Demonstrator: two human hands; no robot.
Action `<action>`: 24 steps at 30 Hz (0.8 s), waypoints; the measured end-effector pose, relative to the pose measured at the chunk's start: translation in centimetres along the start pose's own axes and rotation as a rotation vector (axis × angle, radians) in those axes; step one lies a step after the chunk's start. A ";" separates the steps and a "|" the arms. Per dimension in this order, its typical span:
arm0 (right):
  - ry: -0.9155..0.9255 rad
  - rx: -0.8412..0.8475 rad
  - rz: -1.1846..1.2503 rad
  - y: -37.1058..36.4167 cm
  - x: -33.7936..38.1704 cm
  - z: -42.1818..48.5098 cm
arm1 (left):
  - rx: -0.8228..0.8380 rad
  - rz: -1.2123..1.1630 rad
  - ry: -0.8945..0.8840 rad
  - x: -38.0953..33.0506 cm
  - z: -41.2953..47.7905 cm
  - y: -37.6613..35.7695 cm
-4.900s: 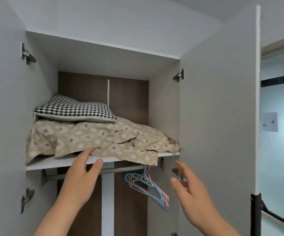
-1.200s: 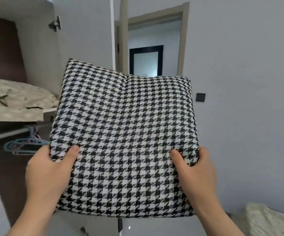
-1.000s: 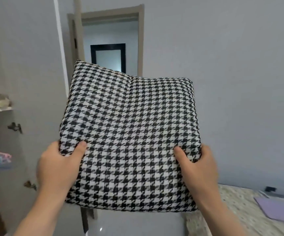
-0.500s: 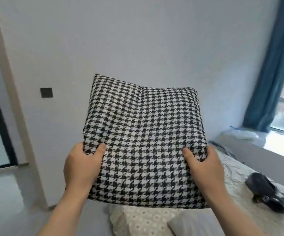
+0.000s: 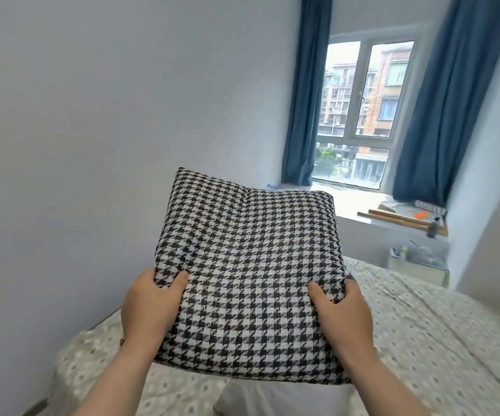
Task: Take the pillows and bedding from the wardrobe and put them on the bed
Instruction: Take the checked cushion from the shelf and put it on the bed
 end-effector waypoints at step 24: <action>-0.600 -0.108 -0.222 -5.8 -31.5 11.6 | 0.738 -0.161 0.139 14.1 -8.5 -37.2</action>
Point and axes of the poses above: each hand's wrist, its own z-axis towards the middle knuckle, its own y-axis out of the back of the hand, x = y × z, the point moved 4 cm from there along z, towards the middle knuckle, and after that the axes turned 15 degrees about -y, right-handed, at the moved point
